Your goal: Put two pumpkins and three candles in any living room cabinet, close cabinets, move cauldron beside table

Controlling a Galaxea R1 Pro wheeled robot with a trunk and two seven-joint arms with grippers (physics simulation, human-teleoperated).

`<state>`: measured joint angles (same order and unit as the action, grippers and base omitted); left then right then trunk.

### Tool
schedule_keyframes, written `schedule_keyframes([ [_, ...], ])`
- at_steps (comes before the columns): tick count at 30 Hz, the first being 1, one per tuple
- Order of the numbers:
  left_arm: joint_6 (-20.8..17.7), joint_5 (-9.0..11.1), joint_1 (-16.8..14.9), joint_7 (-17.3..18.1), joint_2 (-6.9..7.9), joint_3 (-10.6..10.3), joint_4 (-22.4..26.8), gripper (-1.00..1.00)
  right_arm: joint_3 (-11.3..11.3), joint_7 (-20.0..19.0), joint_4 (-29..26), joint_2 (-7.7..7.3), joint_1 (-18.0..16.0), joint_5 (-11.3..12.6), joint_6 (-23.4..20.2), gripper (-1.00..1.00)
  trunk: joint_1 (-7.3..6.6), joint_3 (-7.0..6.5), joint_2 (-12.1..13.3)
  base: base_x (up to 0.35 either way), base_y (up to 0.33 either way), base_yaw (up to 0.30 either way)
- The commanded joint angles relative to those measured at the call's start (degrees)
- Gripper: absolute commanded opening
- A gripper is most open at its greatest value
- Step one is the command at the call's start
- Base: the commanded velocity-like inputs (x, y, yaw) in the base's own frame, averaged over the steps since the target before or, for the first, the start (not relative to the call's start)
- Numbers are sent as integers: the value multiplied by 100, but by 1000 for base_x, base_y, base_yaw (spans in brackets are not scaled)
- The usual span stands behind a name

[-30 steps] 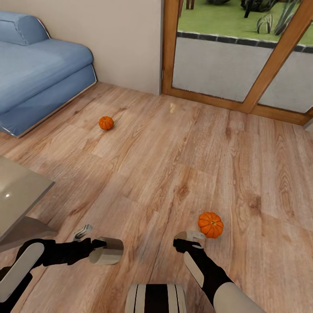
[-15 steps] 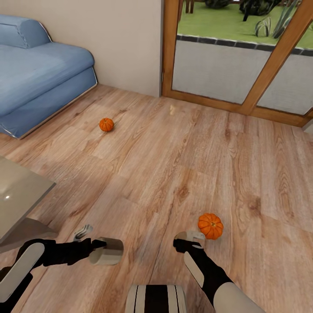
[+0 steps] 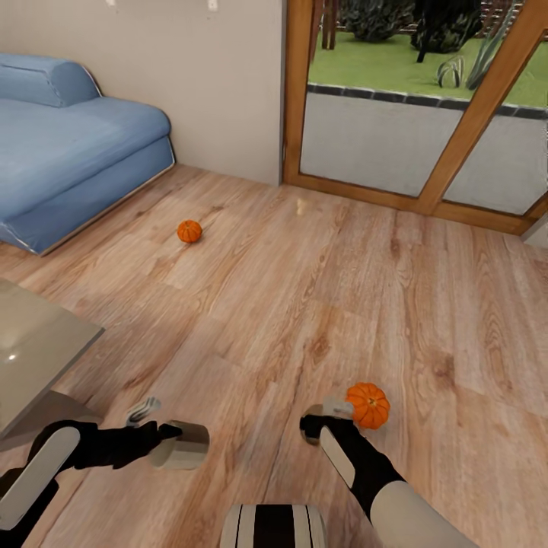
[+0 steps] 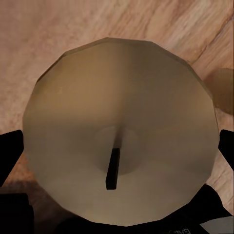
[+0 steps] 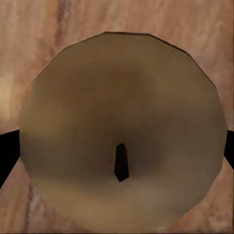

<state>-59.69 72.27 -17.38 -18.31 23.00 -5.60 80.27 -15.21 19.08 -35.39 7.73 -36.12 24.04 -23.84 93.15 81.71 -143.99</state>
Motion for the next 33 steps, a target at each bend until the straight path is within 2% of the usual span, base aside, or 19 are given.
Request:
schedule_keyframes([
  [1,10,22,-3,-114,-16,-6,-7,-100,-26,60,-91,-3,-1,59,-133,-100,-3,-19,0,0,0,0],
  [3,34,-219,-3,-210,-161,-3,-38,-100,-26,70,-295,-3,2,68,-351,-100,-8,-63,3,0,0,0],
  [5,75,-617,-3,-246,-465,1,-131,-100,-22,77,-425,0,6,75,-570,-100,-13,-107,5,0,0,0],
  [6,109,-977,-3,-270,-684,4,-242,-100,-20,84,-535,4,7,79,-719,-100,-16,-130,7,0,0,0],
  [7,132,-1258,-3,-283,-838,5,-319,-100,-22,88,-633,6,9,81,-822,-100,-19,-152,8,0,0,0],
  [8,163,-1697,-3,-294,-1069,13,-401,-100,-24,95,-822,7,30,84,-980,-100,-21,-174,9,0,0,0],
  [11,247,-2528,-4,-303,-1452,22,-494,-100,-24,119,-1311,2,82,90,-1333,-100,-29,-240,13,0,0,0],
  [13,312,-2764,-6,-304,-1555,23,-512,-100,-19,126,-1496,-5,103,92,-1499,-100,-34,-285,16,0,0,0],
  [15,349,-2853,-5,-307,-1593,31,-519,-100,-18,124,-1562,-6,111,100,-1572,-100,-39,-329,19,0,0,0],
  [24,331,-2868,-5,-314,-1612,25,-503,-100,-42,114,-1552,22,114,109,-1597,-100,-62,-528,31,0,0,0],
  [28,317,-2868,-10,-315,-1606,32,-493,-100,-31,125,-1528,213,114,110,-1692,-100,-73,-617,36,0,0,0],
  [33,307,-2868,-10,-314,-1610,29,-479,-100,-33,133,-1541,226,114,101,-1764,-100,-86,-728,43,-75,0,0],
])
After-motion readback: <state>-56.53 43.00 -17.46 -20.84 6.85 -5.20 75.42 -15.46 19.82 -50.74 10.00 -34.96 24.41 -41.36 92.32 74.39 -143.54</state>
